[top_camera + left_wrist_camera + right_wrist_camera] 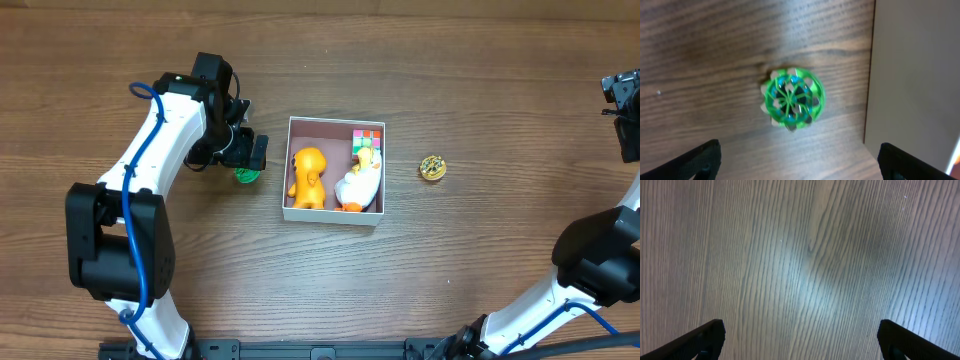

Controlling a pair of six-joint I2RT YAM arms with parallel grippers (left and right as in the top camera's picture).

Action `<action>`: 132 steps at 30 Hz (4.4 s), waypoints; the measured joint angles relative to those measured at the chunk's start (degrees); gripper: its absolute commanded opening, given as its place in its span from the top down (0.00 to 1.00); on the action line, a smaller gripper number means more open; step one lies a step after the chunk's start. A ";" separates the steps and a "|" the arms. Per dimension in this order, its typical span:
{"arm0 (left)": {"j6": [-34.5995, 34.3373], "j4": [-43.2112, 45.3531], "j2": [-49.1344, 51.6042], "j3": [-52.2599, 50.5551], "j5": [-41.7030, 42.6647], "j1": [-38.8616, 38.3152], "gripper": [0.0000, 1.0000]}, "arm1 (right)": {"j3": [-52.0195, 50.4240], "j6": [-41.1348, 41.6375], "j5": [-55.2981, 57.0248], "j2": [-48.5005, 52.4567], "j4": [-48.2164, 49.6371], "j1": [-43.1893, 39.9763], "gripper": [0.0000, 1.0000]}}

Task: Pack container
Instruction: 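Lower the open left gripper down around the green round toy, then close the left gripper on the green round toy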

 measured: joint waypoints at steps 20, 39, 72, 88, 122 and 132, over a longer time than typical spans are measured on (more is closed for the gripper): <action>0.02 4.35 7.76 -0.07 -0.39 0.00 0.00 | 0.00 0.00 0.00 0.00 -0.02 0.00 0.00; -2.49 4.76 7.76 -0.07 -8.22 -5.38 0.00 | 0.00 0.02 -0.02 0.00 0.02 0.00 0.00; -3.43 5.09 8.41 -0.07 -9.38 -5.22 0.00 | 0.00 0.00 0.00 0.00 0.00 0.00 0.00; -3.48 4.50 10.69 -0.07 -8.98 -5.14 0.12 | 0.00 0.02 0.00 0.00 0.02 0.00 0.00; -3.67 1.84 10.69 5.27 -9.25 -4.94 0.33 | 0.00 -0.02 0.00 0.00 -0.02 0.00 0.00; -3.67 -0.94 10.69 5.27 -9.42 -4.94 0.32 | 0.00 0.00 0.00 0.00 0.00 0.00 0.00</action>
